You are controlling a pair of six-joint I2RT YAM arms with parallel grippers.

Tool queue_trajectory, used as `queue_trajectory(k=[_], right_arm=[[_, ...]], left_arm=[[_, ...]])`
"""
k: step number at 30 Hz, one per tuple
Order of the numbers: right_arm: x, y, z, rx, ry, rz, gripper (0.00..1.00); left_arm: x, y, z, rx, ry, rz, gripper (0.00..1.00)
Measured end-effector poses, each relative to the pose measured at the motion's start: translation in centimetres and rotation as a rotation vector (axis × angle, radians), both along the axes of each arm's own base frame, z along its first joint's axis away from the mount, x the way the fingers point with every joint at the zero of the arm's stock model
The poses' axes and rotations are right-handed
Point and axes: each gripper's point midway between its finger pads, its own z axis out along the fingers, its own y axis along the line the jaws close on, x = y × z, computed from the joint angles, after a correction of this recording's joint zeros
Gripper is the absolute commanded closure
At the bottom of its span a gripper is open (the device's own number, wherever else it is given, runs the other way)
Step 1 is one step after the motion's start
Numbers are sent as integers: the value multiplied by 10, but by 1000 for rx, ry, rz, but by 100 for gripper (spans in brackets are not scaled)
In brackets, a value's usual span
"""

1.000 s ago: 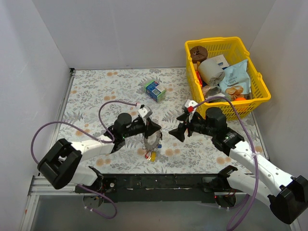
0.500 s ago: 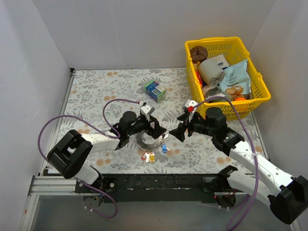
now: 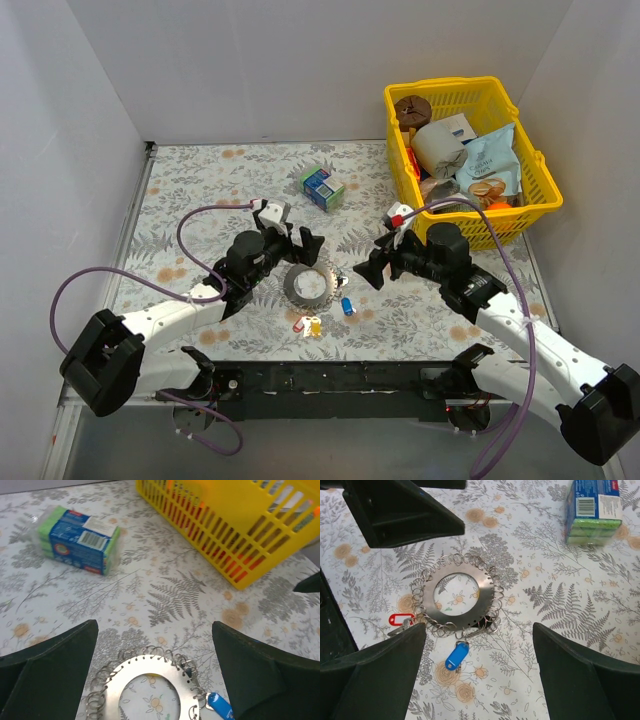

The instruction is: Put the keys on the keyring

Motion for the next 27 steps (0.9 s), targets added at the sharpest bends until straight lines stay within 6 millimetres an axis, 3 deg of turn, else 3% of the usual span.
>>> queue_trajectory(k=[7,13,16,23,27], right_arm=[[19,-16,-23,-39,67,-151,2],[38,-44,-52,-88,163,-323,2],[39,-51,-57,-82,193,-373,2],[44,-92,-73,-63,228,-568,1],[45,-96,-71,-45,224,-594,2]], left_arm=[[8,38,-34,51,154,231,2],[3,61,-62,85,272,359,2],[0,71,-61,72,282,407,2],[-12,108,-44,4,231,537,2],[-13,117,-35,-15,199,570,2]])
